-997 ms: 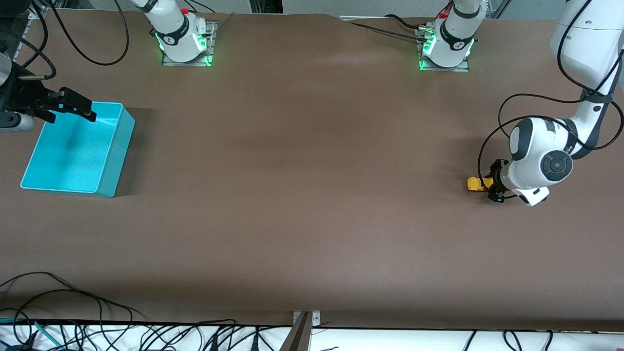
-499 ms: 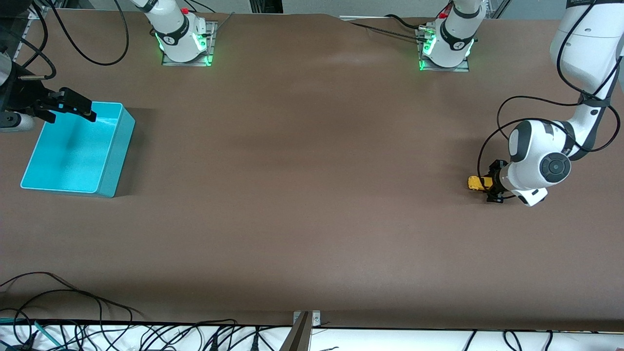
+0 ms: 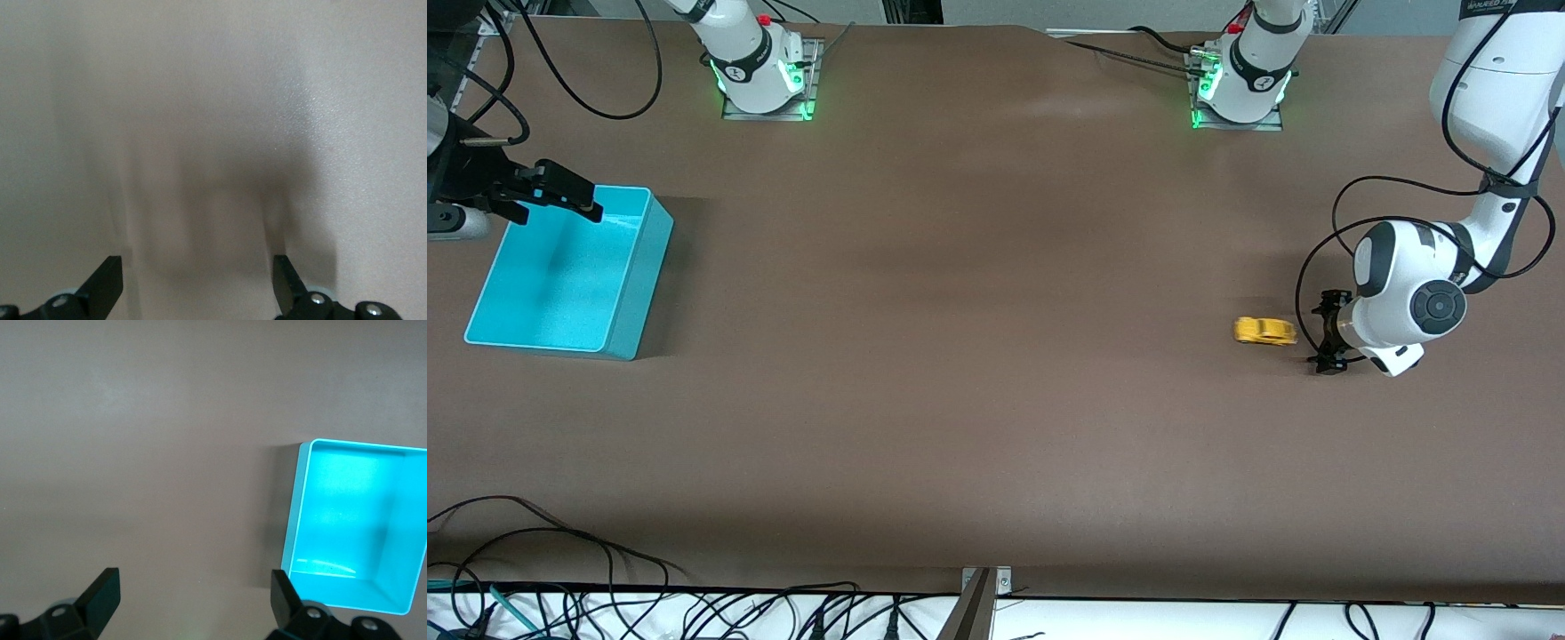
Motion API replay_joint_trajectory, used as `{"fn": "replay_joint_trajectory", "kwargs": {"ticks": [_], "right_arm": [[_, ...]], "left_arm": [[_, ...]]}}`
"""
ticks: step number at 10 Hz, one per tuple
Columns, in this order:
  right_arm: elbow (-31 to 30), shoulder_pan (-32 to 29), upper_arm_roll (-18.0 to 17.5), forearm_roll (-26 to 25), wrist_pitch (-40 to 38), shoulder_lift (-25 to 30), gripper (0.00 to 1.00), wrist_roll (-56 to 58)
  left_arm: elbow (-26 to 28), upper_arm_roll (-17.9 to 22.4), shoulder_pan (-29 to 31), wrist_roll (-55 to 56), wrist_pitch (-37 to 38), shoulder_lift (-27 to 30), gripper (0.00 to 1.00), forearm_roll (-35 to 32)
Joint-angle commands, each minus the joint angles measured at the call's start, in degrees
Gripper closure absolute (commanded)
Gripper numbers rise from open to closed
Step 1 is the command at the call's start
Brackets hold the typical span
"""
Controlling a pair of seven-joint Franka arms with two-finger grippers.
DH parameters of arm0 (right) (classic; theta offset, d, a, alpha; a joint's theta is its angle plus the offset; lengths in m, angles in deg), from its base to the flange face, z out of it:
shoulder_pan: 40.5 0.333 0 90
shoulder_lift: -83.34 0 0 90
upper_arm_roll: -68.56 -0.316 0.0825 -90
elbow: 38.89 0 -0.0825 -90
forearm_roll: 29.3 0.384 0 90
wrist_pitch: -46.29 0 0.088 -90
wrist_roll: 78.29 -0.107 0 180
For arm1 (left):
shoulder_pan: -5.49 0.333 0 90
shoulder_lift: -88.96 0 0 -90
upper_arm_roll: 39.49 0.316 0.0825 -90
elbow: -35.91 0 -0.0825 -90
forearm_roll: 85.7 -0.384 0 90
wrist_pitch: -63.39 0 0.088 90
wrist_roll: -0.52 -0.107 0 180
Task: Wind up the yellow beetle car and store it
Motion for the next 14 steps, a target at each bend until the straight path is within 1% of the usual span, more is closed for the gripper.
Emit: {"fn": "replay_joint_trajectory", "kwargs": {"ticks": [1, 4, 5, 7, 8, 10, 12, 13, 14], "right_arm": [[-0.1, -0.2, -0.2, 1.0, -0.6, 0.7, 0.0, -0.4], [-0.1, -0.2, -0.1, 1.0, -0.6, 0.7, 0.0, -0.4], [-0.1, -0.2, -0.1, 1.0, -0.6, 0.7, 0.0, -0.4], [-0.1, -0.2, -0.1, 1.0, -0.9, 0.7, 0.0, -0.4], [-0.1, -0.2, -0.1, 1.0, -0.9, 0.7, 0.0, -0.4], [-0.1, -0.2, -0.1, 1.0, -0.9, 0.7, 0.0, -0.4], [-0.1, -0.2, -0.1, 1.0, -1.0, 0.7, 0.0, -0.4], [-0.1, -0.2, -0.1, 1.0, -1.0, 0.7, 0.0, -0.4], [-0.1, -0.2, -0.1, 1.0, -1.0, 0.7, 0.0, -0.4]], "left_arm": [[-0.4, -1.3, 0.4, -0.6, 1.7, 1.5, 0.0, -2.0], [-1.1, -3.8, 0.6, -8.0, 5.2, 4.5, 0.0, -1.6], [-2.6, -4.0, 0.6, -10.9, 8.1, 5.4, 0.0, -0.3], [-8.8, -4.3, 0.6, -21.9, 16.3, 6.6, 0.0, 5.5], [-11.7, -4.3, 0.6, -27.5, 19.7, 6.7, 0.0, 7.0], [-15.5, -4.6, 0.5, -36.4, 24.4, 7.6, 0.0, 7.3], [-18.5, -5.9, 0.5, -43.5, 27.9, 8.5, 0.03, 7.3], [-19.4, -6.1, 0.2, -48.7, 29.8, 9.0, 0.04, 7.2], [-19.6, -6.7, 0.3, -51.7, 30.1, 9.9, 0.04, 7.2]]}}
